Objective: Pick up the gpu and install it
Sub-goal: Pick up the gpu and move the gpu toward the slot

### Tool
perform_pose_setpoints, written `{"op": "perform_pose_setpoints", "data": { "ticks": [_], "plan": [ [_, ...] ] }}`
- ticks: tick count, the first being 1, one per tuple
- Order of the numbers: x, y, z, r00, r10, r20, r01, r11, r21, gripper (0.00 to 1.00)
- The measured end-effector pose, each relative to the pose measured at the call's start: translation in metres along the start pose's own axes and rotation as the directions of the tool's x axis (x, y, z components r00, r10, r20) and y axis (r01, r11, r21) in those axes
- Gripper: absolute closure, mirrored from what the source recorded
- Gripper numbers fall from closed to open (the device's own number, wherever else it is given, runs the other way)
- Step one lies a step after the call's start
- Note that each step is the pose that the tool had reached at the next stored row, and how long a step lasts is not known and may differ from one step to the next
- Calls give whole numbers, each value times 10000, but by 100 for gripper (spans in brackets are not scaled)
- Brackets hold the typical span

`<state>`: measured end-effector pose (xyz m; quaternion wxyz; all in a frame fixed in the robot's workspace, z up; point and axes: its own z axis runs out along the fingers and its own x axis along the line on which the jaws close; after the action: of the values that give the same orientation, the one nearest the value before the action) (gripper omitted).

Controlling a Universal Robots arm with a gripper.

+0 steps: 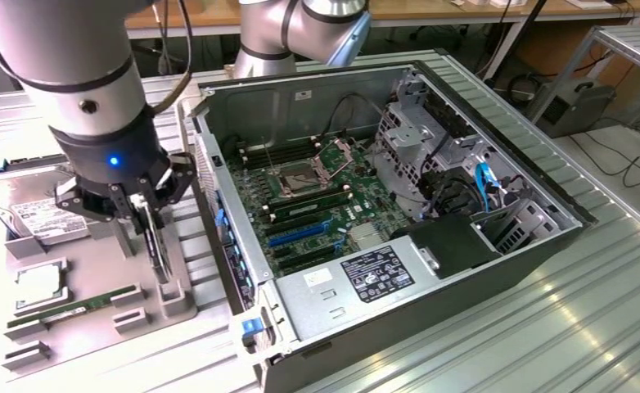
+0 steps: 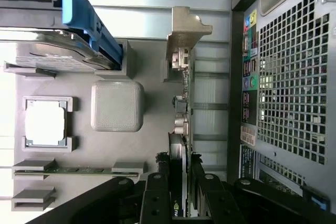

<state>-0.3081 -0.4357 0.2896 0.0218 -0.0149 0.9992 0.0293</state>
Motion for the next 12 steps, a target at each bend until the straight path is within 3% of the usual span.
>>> {"op": "perform_pose_setpoints", "data": {
  "ticks": [4,5,12],
  "plan": [
    [-23,6,-188,10000,-9,-7,9,10000,-13,74],
    [-37,2,-280,10000,-10,-9,10,10000,-17,74],
    [-112,-40,-598,10000,-10,-23,10,10000,-20,74]
  ]
}}
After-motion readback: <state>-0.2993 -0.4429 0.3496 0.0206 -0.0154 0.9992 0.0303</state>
